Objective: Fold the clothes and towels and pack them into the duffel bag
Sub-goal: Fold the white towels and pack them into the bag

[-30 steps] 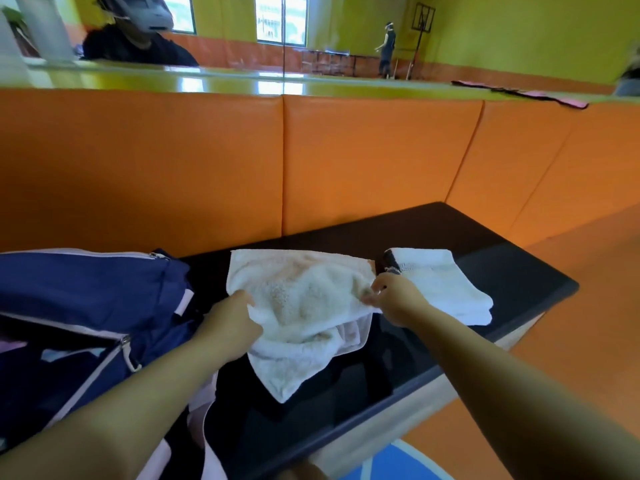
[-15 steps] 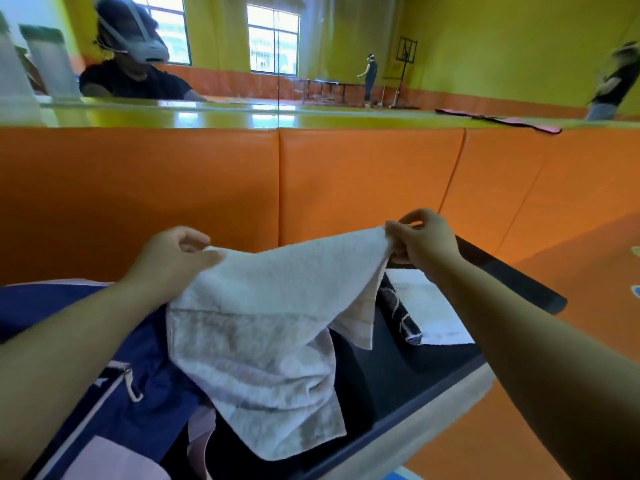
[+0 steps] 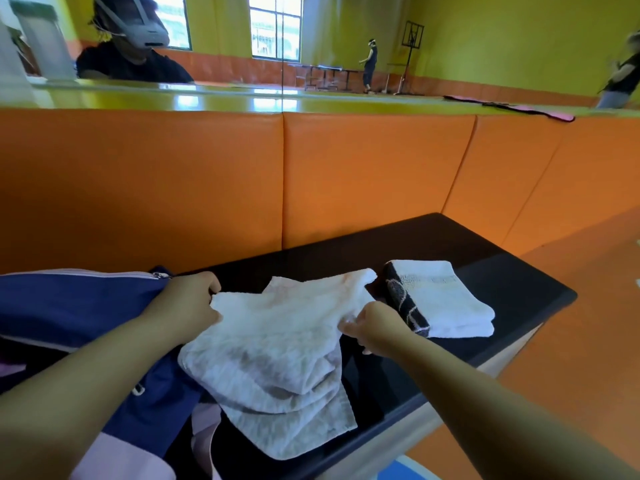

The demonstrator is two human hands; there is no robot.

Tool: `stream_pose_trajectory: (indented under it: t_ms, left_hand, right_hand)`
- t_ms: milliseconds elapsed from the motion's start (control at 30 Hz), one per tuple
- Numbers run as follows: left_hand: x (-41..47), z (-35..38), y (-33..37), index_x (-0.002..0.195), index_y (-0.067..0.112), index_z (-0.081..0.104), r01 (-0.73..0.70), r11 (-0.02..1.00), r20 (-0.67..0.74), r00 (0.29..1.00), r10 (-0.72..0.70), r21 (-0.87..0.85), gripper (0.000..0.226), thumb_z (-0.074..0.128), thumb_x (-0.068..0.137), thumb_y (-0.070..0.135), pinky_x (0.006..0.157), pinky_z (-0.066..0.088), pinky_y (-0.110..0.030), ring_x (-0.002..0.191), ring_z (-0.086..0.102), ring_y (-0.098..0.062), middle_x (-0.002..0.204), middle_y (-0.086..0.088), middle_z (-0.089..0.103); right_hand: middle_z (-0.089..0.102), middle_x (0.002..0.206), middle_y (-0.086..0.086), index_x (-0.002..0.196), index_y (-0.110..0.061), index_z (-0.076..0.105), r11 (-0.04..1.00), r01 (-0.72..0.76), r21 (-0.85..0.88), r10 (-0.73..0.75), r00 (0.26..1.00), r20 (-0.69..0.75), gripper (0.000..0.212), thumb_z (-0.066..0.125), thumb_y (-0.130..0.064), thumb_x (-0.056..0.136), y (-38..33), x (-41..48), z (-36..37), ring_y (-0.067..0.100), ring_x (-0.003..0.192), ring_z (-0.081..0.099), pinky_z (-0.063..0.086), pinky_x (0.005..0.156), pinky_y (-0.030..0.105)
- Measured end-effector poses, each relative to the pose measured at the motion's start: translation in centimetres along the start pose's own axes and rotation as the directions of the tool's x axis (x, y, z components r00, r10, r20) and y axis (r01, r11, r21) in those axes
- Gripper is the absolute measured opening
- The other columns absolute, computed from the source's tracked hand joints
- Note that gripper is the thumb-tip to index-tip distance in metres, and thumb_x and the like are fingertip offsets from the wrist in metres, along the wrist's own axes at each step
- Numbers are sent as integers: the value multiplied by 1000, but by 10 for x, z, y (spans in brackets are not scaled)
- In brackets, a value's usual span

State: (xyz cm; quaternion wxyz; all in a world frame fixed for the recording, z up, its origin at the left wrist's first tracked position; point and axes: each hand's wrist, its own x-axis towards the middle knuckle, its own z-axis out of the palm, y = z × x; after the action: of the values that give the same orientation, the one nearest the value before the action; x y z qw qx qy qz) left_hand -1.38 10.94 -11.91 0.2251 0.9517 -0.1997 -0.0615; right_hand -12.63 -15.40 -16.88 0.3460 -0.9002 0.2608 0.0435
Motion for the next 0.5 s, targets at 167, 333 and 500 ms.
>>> stream_pose_trajectory:
  t_ms: [167,333,500]
  left_hand:
    - [3,-3,-6,110,13,56,-29,1000,-13,999,29,5,30,69,83,17,54,37,-21,69,52,-10,83,5,54]
    - [2,-1,-9,110,15,57,-36,999,-40,999,35,-35,26,66,86,17,52,33,-19,65,45,-6,86,3,49]
    - [-1,-3,-12,107,15,57,-55,998,-57,997,52,-44,25,67,85,17,54,34,-20,67,45,-7,83,5,47]
  right_hand:
    - [36,46,-6,55,-17,35,994,77,80,-74,997,-32,47,64,-40,84,-14,1,20,11,43,36,36,47,24]
    - [51,62,-2,67,-16,48,995,68,78,-66,997,-29,33,63,-39,85,-31,8,35,9,51,47,31,43,17]
    - [48,111,12,107,-11,49,996,-79,42,83,989,-118,41,68,-37,81,-34,8,56,27,87,56,43,60,31]
